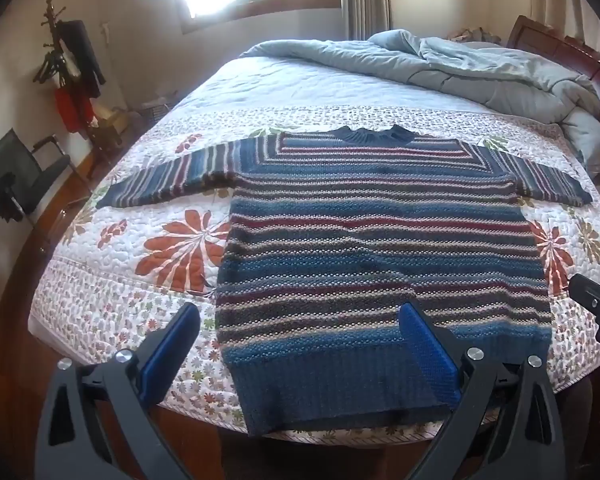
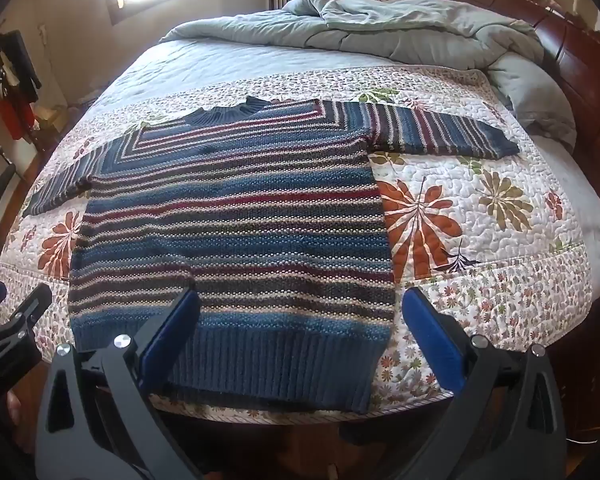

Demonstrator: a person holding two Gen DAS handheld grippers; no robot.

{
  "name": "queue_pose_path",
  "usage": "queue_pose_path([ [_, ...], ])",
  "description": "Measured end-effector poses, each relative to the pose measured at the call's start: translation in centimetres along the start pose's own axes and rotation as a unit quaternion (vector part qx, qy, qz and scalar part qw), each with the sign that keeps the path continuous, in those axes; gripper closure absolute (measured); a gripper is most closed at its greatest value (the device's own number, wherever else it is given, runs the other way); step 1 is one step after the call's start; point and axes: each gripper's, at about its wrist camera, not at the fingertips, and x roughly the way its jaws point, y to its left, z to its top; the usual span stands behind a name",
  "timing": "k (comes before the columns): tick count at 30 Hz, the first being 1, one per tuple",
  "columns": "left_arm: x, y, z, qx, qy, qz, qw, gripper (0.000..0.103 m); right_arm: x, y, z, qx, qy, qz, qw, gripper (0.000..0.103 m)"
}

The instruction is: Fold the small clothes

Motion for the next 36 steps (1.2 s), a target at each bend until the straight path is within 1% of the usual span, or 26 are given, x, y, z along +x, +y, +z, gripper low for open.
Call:
queue_pose_path([
  [3, 0.5, 0.0, 0.3, -0.001, 0.011, 0.003, 0.9999, 0.004, -0.1, 0.2, 0.0, -0.002, -0.001, 0.001, 1.000, 0.002],
  [4, -0.1, -0.5, 0.3, -0.001, -0.004, -0.007, 1.0000, 0.004, -0.1, 0.3, 0.0, -0.004, -0.001, 0.001, 1.000, 0.002],
  [5, -0.6, -0.5, 0.2, 0.000, -0.008, -0.010, 0.9999, 0.004, 0.0, 0.4, 0.0, -0.006, 0.000, 0.000, 1.000, 0.002],
  [6, -0.5, -0.9, 0.5, 0.004, -0.001, -0.007, 1.0000, 0.004, 0.0, 0.5, 0.0, -0.008, 0.000, 0.000, 1.000, 0.002],
  [8, -0.6, -1.1, 0.3, 0.004, -0.004, -0.008, 0.9999, 0.004, 0.2, 0.1, 0.8, -0.001, 0.006, 0.006, 1.000, 0.002],
  [12, -0.2, -0.4, 0.2, -0.003, -0.001, -0.017, 0.9999, 0.004, 0.2, 0.1, 0.8, -0.002, 0.004, 0.007, 1.000, 0.002],
  [25, 0.8, 0.0, 0.4, -0.010, 0.009, -0.012, 0.9998, 0.004, 0.8, -1.0, 0.3, 0.006, 0.003, 0.003, 1.000, 0.002],
  [36, 0.8, 0.0, 0.4, -0.006, 0.006, -0.009, 0.9999, 0.004, 0.8, -1.2, 0.3, 0.007, 0.004, 0.004, 1.000, 0.002],
])
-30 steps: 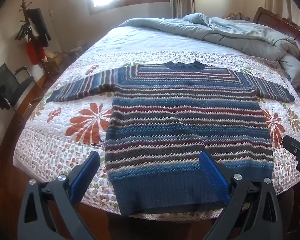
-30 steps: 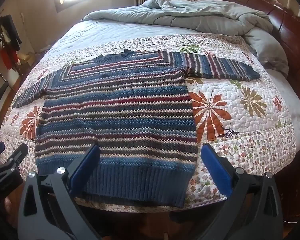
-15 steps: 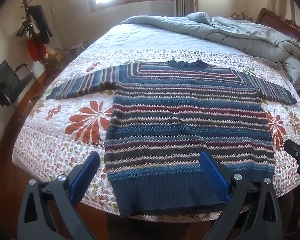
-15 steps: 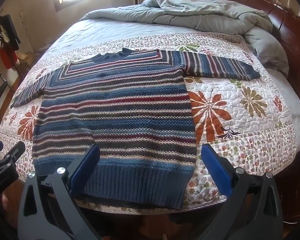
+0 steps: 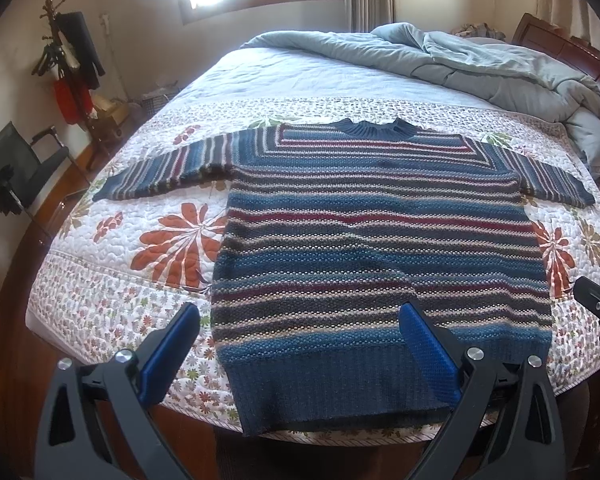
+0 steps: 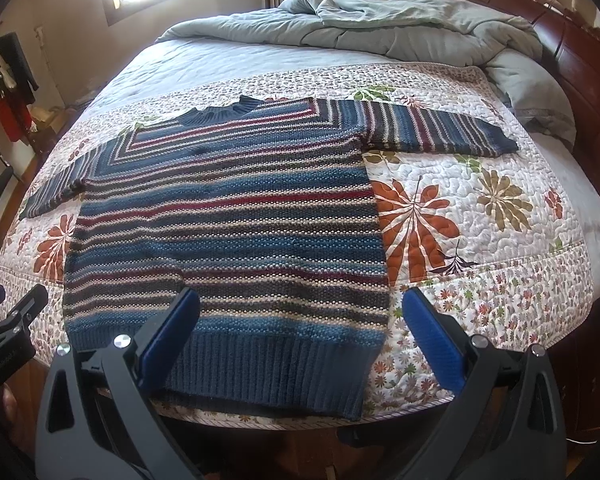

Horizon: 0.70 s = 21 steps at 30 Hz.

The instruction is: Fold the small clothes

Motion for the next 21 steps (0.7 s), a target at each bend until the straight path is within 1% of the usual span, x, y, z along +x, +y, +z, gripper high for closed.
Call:
queue_pose_path([
  [21, -0.25, -0.05, 0.02, -0.001, 0.000, 0.000, 1.0000, 0.004, -0.04, -0.01, 0.02, 0.000, 0.002, -0.003, 1.000, 0.002],
])
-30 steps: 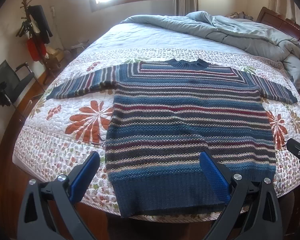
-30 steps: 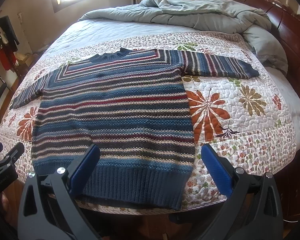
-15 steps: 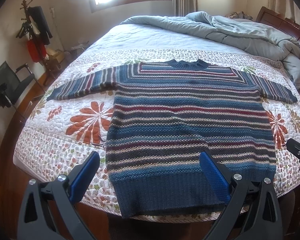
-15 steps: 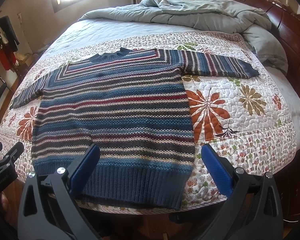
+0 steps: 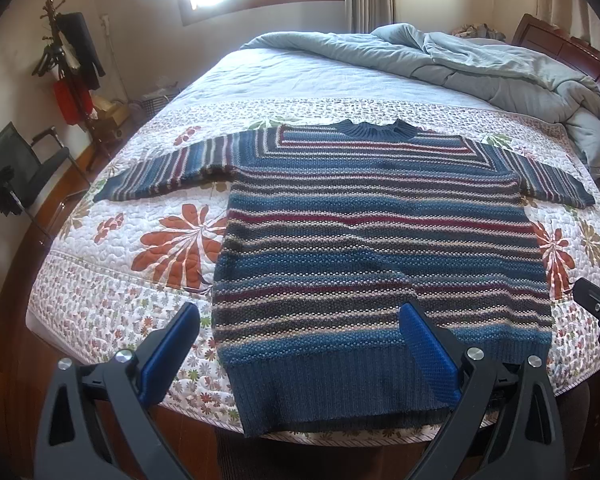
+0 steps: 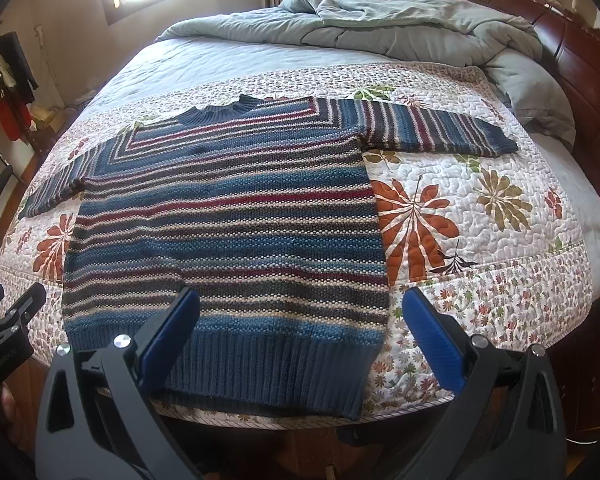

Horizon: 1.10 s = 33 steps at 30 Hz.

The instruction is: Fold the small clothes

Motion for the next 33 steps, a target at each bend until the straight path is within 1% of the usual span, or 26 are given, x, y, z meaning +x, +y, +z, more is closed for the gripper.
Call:
queue_pose_path([
  [33, -0.09, 0.10, 0.36, 0.000, -0.001, 0.001, 1.0000, 0.004, 0.36, 0.14, 0.08, -0.003, 0.005, 0.001, 1.000, 0.002],
])
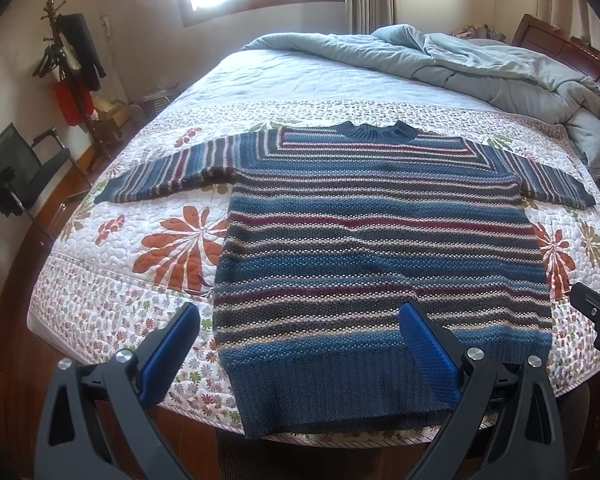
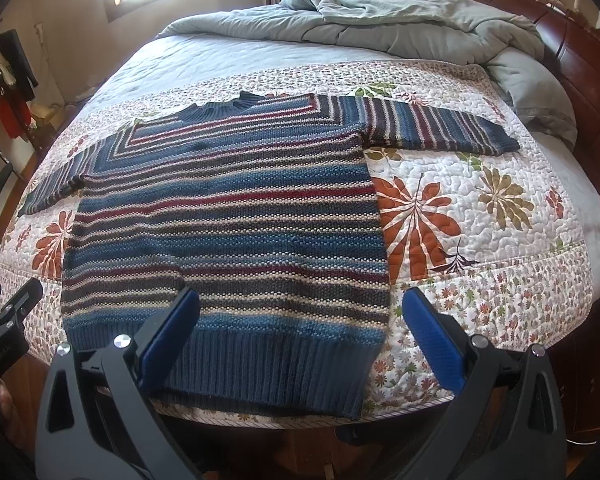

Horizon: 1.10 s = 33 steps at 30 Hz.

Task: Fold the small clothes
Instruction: 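Reach the right tool to a sleeve cuff and close on it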

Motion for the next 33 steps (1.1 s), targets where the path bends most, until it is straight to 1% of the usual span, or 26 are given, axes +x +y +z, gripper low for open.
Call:
queue_pose_path([
  [7, 0.1, -0.1, 0.1, 0.000, 0.001, 0.000, 1.0000, 0.004, 0.3, 0.0, 0.0, -0.003, 0.004, 0.000, 1.000, 0.002],
  [11, 0.9, -0.4, 0.7, 0.001, 0.005, 0.000, 1.0000, 0.004, 0.9, -0.3, 0.4, -0.009, 0.008, 0.004, 1.000, 0.002],
  [14, 2.3, -1.3, 1.9, 0.003, 0.011, 0.001, 0.9999, 0.004, 1.9, -1.8, 1.6, -0.003, 0.018, 0.008, 1.000, 0.002],
  [17, 4.0, -2.9, 3.8, 0.011, 0.015, 0.003, 0.9998, 0.004, 3.0, -4.3, 3.5, 0.010, 0.025, 0.006, 1.000, 0.002],
  [18, 4.7, -3.8, 4.7, 0.013, 0.017, -0.003, 0.9998, 0.004, 3.4, -5.2, 4.2, 0.012, 0.025, -0.001, 1.000, 0.002],
  [21, 6.7, -6.6, 7.4, 0.019, 0.021, -0.013, 0.9995, 0.004, 5.4, -9.4, 7.6, 0.012, 0.027, -0.049, 0.998, 0.002],
  [23, 8.3, -9.5, 9.7, 0.027, 0.024, -0.026, 0.9990, 0.004, 7.0, -12.1, 9.6, 0.017, 0.035, -0.062, 0.997, 0.002],
  [24, 9.2, -11.0, 10.7, 0.032, 0.027, -0.029, 0.9987, 0.004, 7.9, -13.6, 10.6, 0.024, 0.043, -0.068, 0.997, 0.002],
  [25, 10.3, -12.9, 12.0, 0.039, 0.032, -0.036, 0.9981, 0.004, 9.3, -15.9, 12.0, 0.041, 0.052, -0.069, 0.995, 0.002],
  [26, 11.3, -14.7, 13.1, 0.044, 0.037, -0.040, 0.9975, 0.004, 10.0, -17.4, 12.7, 0.052, 0.054, -0.067, 0.995, 0.002],
  [27, 12.6, -16.9, 14.4, 0.048, 0.041, -0.045, 0.9970, 0.004, 11.4, -19.8, 14.0, 0.070, 0.061, -0.069, 0.993, 0.002],
  [30, 15.3, -21.7, 16.8, 0.048, 0.046, -0.049, 0.9965, 0.004, 14.2, -24.5, 16.3, 0.095, 0.074, -0.090, 0.989, 0.002],
  [33, 18.1, -27.1, 18.9, 0.046, 0.059, -0.067, 0.9950, 0.004, 18.0, -29.9, 18.4, 0.114, 0.095, -0.117, 0.982, 0.002],
])
